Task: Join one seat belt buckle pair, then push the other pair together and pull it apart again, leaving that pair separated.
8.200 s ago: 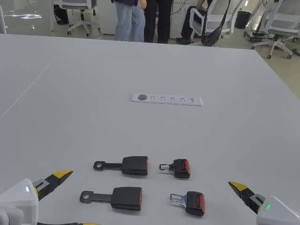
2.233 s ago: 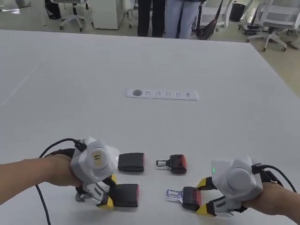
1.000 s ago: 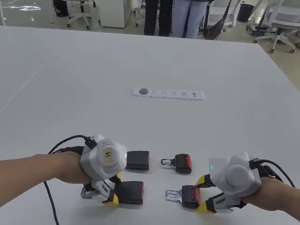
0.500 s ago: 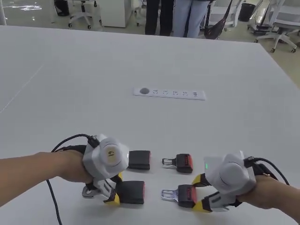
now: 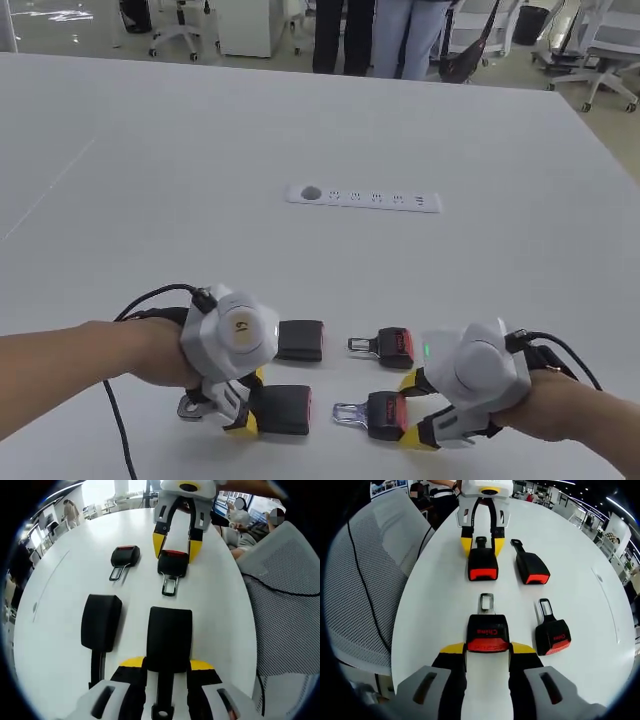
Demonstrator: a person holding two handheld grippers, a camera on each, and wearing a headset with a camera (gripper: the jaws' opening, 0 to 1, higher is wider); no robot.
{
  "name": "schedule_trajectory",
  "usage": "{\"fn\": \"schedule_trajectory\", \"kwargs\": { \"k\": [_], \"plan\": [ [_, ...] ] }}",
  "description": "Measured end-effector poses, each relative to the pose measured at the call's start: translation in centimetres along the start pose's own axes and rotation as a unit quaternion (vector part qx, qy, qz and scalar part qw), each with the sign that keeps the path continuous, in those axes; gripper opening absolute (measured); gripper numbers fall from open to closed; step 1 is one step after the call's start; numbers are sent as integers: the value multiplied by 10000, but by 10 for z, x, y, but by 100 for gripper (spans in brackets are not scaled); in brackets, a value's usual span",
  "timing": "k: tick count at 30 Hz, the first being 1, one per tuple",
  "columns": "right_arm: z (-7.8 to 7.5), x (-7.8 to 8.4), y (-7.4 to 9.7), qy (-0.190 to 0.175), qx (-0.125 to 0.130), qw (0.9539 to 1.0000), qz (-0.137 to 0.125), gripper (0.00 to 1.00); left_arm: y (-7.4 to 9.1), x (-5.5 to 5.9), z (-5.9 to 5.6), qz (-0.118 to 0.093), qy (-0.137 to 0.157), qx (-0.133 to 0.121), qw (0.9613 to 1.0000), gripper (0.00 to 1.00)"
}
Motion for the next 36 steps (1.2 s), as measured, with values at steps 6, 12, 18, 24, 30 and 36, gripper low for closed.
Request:
{"fn": "schedule_trajectory", "kwargs": {
  "k": [6,12,18,24,30,36],
  "plan": [
    [0,-4,-3,7,-23,10000,-10,30,-1,2,1,12,7,6,10000,32],
    [0,-8,-8,9,-53,10000,-30,30,-1,2,1,20,0,0,10000,32],
    [1,-14,-11,24,-76,10000,-37,30,0,1,1,28,2,-8,10000,32],
    [3,-19,-13,48,-103,9999,-39,30,-1,2,2,28,5,-11,10000,32],
    [2,-22,-15,58,-123,9999,-41,30,-1,1,1,31,-2,-12,10000,32],
    [2,-24,-17,71,-128,9999,-36,30,-1,1,2,28,-8,-8,10000,32]
  ]
}}
Point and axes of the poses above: the centre of the closed fingertips' face, and the gripper's own axes: y roughly backward along the fingers, z roughly to its left, x roughly out of its underside, the point moved 4 cm from there along y, roughly backward along the fingers, and after that the axes turned 6 degrees about -y, right-handed, at the moved point
